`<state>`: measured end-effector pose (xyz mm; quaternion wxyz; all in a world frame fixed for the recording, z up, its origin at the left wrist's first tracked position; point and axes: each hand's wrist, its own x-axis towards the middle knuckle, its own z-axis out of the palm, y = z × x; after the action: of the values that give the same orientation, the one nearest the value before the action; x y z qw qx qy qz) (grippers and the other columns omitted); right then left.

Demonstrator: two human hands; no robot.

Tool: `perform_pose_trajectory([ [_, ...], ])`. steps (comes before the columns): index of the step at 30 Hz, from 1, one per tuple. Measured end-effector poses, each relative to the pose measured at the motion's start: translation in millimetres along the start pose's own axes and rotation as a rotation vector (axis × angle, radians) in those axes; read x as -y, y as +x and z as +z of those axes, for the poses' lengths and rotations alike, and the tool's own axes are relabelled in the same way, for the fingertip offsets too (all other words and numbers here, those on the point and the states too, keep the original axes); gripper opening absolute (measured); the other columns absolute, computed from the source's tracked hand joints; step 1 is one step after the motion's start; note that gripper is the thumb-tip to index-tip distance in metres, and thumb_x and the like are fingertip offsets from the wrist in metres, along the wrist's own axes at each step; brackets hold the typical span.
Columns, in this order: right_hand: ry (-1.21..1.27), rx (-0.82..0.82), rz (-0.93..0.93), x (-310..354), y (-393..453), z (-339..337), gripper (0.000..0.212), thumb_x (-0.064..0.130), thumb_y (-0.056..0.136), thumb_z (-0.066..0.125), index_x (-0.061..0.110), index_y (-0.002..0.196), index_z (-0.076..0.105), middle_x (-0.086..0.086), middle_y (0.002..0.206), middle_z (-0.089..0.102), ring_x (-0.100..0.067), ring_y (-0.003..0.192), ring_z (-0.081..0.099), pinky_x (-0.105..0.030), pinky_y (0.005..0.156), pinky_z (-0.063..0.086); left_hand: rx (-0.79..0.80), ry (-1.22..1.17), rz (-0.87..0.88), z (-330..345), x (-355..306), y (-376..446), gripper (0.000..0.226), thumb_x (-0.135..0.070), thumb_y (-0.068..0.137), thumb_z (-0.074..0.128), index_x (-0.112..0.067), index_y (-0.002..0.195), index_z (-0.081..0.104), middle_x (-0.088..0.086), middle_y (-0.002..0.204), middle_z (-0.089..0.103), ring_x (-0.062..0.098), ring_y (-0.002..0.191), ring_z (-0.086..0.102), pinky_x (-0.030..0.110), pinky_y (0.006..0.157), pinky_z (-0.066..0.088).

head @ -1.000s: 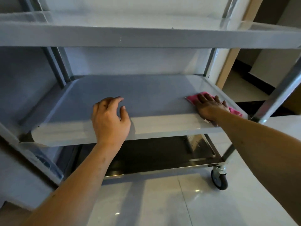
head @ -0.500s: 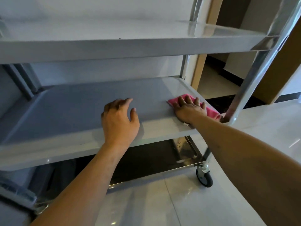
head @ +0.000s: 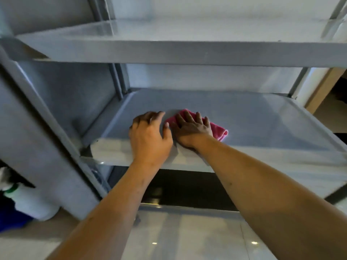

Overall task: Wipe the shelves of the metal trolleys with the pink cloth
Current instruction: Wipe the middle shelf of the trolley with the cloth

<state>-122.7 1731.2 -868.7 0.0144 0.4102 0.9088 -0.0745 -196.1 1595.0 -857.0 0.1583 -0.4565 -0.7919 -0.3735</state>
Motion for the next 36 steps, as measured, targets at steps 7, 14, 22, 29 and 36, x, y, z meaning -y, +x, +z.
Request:
perform_pose_trajectory([
  [7, -0.075, 0.059, -0.276, 115, 8, 9, 0.092, 0.053, 0.098, 0.056, 0.035, 0.162, -0.008, -0.004, 0.171, -0.012, -0.037, 0.155, -0.015, -0.062, 0.124, -0.004, -0.113, 0.051, -0.158, -31, 69, -1, 0.036, -0.031, 0.094, 0.06, -0.021, 0.129, 0.064, 0.009, 0.124, 0.064, 0.029, 0.12, 0.052, 0.054, 0.097, 0.047],
  [14, 0.013, 0.045, -0.341, 147, 36, 10, 0.076, 0.059, 0.103, 0.039, 0.037, 0.163, -0.002, 0.0, 0.172, -0.007, -0.032, 0.156, -0.012, -0.059, 0.125, -0.001, -0.352, 0.025, -0.148, -32, 105, -20, 0.02, -0.038, 0.095, 0.056, -0.02, 0.09, 0.063, -0.001, 0.087, 0.058, 0.006, 0.085, 0.037, 0.03, 0.072, 0.037],
  [22, 0.044, -0.011, -0.412, 149, 80, 13, 0.07, 0.066, 0.103, 0.021, 0.035, 0.163, 0.003, 0.001, 0.172, -0.002, -0.031, 0.157, -0.005, -0.055, 0.126, -0.003, -0.468, 0.079, -0.043, -24, 120, -14, 0.034, -0.03, 0.094, 0.062, -0.025, 0.066, 0.043, -0.013, 0.062, 0.038, 0.007, 0.059, 0.036, 0.015, 0.058, 0.02],
  [29, 0.012, -0.034, -0.433, 140, 142, 8, 0.07, 0.068, 0.102, 0.014, 0.035, 0.163, 0.009, 0.001, 0.172, 0.004, -0.032, 0.157, 0.003, -0.056, 0.125, 0.003, -0.479, 0.108, 0.103, -17, 132, -17, 0.032, -0.021, 0.086, 0.062, -0.02, 0.056, 0.05, -0.004, 0.053, 0.049, 0.015, 0.052, 0.044, 0.024, 0.055, 0.028],
  [36, -0.014, -0.035, -0.383, 122, 202, -3, 0.068, 0.063, 0.104, 0.018, 0.029, 0.163, 0.016, -0.005, 0.17, 0.016, -0.036, 0.155, 0.016, -0.061, 0.123, 0.014, -0.564, 0.064, 0.226, -9, 140, -17, 0.036, -0.016, 0.085, 0.059, -0.017, 0.051, 0.047, -0.002, 0.05, 0.044, 0.018, 0.048, 0.035, 0.031, 0.051, 0.032],
])
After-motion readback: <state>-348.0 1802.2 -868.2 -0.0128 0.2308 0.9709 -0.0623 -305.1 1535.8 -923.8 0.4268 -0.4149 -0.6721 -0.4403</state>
